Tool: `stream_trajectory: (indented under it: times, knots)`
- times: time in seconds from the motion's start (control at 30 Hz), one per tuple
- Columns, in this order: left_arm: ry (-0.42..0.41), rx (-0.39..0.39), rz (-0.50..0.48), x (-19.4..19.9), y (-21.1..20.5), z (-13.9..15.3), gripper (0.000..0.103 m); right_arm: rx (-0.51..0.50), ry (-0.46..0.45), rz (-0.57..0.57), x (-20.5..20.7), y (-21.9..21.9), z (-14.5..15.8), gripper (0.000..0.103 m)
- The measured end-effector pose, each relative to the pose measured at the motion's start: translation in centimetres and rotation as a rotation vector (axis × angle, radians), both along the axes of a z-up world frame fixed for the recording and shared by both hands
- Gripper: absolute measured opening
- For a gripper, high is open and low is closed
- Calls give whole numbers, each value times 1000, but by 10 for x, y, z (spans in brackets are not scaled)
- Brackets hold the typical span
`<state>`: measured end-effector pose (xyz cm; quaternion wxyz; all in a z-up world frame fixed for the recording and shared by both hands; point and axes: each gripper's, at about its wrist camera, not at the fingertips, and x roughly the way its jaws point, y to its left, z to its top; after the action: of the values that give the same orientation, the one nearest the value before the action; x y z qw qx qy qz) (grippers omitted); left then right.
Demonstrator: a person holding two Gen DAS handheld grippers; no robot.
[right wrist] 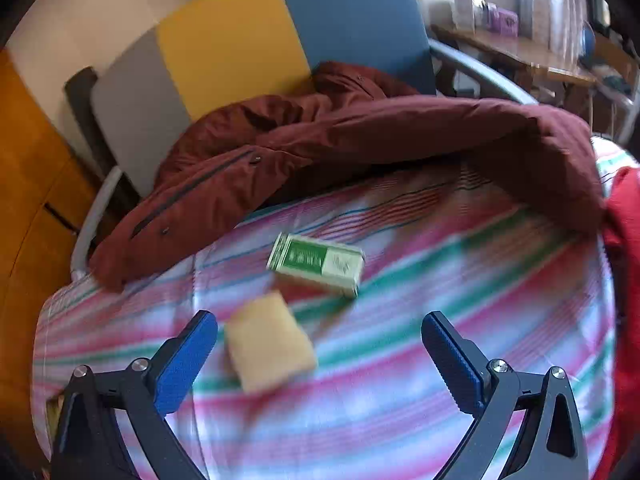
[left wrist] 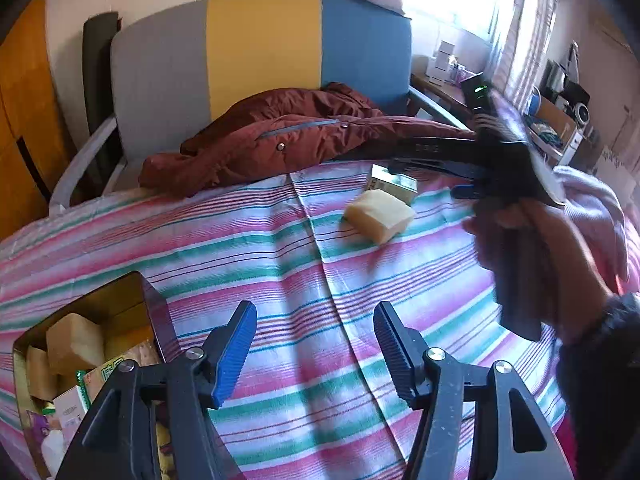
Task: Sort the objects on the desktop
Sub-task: 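Move both open tools back toward the yellow sponge and green box, then grasp the yellow sponge with the left tool while the right tool grasps the green box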
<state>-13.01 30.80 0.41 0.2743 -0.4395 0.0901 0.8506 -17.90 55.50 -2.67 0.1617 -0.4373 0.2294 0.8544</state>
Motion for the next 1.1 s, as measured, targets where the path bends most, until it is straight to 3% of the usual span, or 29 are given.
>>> stream_trajectory:
  times: [0.3, 0.37, 0.4, 0.73, 0.97, 1.1]
  knots:
    - [-58, 7, 53, -30, -3, -6, 64, -21, -77, -60, -55, 15, -42, 101]
    - [-70, 9, 49, -33, 1, -7, 65, -20, -77, -47, -57, 16, -44, 77]
    - [-75, 9, 46, -33, 4, -7, 65, -13, -79, -42, -55, 16, -45, 76]
    - [-182, 45, 7, -41, 54, -16, 65, 4, -5, 11, 0, 32, -20, 76]
    - [-248, 72, 46, -68, 97, -30, 81, 17, 48, -12, 50, 56, -4, 76]
    - [-297, 79, 80, -86, 120, -41, 83, 26, 79, -28, 60, 67, 7, 76]
